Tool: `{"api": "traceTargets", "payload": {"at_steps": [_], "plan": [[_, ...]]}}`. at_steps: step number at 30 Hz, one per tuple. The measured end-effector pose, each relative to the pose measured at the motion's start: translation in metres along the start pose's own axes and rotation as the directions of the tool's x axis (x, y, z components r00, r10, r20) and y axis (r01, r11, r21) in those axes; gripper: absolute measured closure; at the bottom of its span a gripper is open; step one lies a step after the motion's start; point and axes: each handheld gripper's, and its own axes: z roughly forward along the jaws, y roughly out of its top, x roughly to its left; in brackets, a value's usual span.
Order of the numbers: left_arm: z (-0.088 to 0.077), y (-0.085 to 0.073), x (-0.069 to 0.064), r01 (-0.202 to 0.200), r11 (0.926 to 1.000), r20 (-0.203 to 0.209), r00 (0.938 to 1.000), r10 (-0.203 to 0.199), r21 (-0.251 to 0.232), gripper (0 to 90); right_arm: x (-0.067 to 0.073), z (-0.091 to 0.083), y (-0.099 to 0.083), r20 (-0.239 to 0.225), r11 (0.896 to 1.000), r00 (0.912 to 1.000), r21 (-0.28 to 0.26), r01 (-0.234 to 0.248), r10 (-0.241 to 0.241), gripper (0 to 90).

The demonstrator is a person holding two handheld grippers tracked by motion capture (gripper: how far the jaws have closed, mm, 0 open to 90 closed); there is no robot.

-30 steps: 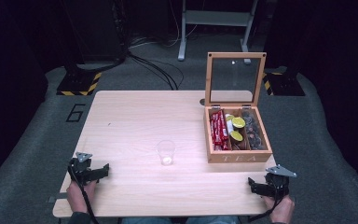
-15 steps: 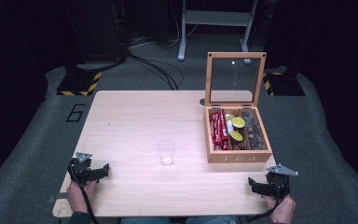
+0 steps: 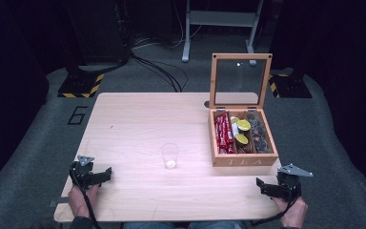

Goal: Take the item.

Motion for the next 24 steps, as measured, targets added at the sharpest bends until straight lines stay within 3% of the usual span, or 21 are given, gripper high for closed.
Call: {"api": "traceTargets", "payload": {"at_steps": [14, 24], "plan": [[0.000, 0.000, 0.000, 0.001, 1.0000, 0.000, 1.0000, -0.001, 0.002, 2.3, 0.001, -0.022, 0.028, -0.030, 0.999, 0.9995, -0.033, 0.012, -0.013, 6.4], [0.000, 0.000, 0.000, 0.003, 1.0000, 0.001, 1.0000, -0.003, 0.004, 2.3, 0.001, -0.025, 0.051, -0.053, 0.999, 0.9981, -0.038, 0.028, -0.030, 6.0]]}}
